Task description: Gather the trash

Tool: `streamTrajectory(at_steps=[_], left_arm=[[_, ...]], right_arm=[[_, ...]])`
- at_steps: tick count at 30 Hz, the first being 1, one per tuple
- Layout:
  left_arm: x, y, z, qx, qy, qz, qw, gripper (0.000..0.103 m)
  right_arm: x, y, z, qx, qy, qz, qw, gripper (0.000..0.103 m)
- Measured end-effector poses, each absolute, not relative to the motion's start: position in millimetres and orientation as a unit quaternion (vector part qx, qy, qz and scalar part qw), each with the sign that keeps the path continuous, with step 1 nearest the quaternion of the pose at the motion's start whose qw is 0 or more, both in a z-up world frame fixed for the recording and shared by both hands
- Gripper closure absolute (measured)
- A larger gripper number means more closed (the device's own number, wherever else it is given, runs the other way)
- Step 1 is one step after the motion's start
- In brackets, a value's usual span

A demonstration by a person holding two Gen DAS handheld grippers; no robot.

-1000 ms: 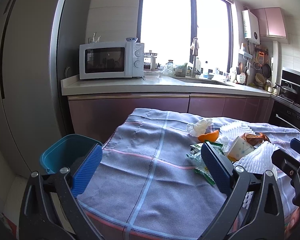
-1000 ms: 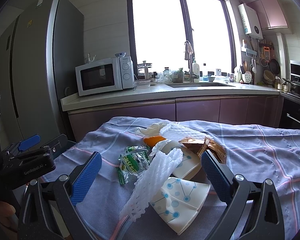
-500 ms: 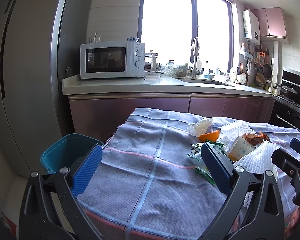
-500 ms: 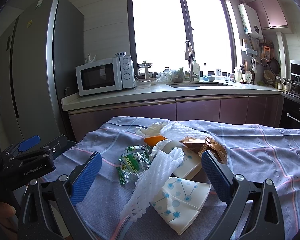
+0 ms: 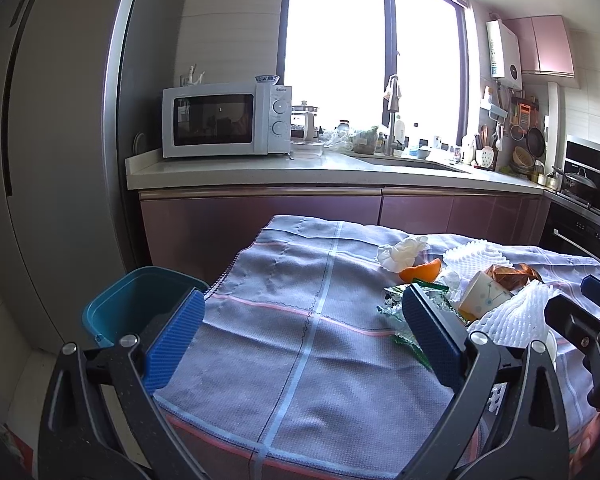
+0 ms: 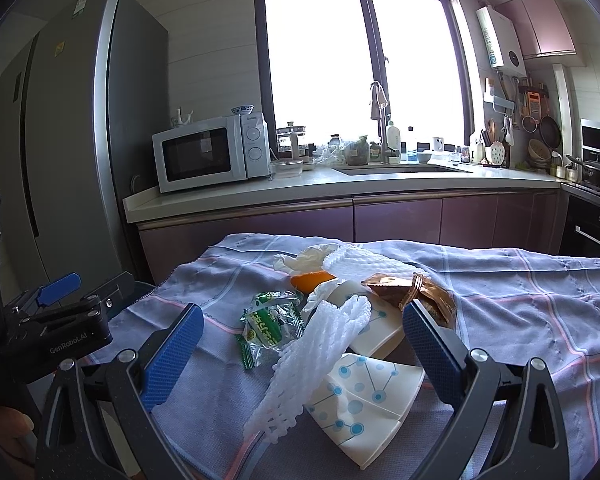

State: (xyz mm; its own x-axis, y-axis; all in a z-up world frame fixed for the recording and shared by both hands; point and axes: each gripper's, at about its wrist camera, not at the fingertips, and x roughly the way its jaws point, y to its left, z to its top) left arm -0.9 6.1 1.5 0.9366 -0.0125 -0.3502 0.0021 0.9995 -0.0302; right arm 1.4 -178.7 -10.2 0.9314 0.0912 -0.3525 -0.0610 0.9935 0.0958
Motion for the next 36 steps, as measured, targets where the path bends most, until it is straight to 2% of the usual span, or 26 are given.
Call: streamTrajectory(at_steps=[36], left_arm=[[-5.0, 11.7, 3.2, -0.018, 0.179, -0.002, 0.984, 0.006]], right_arm=[[3.0, -173.0, -11.4, 0.042, 0.181, 0.042, 0.982, 0.007]])
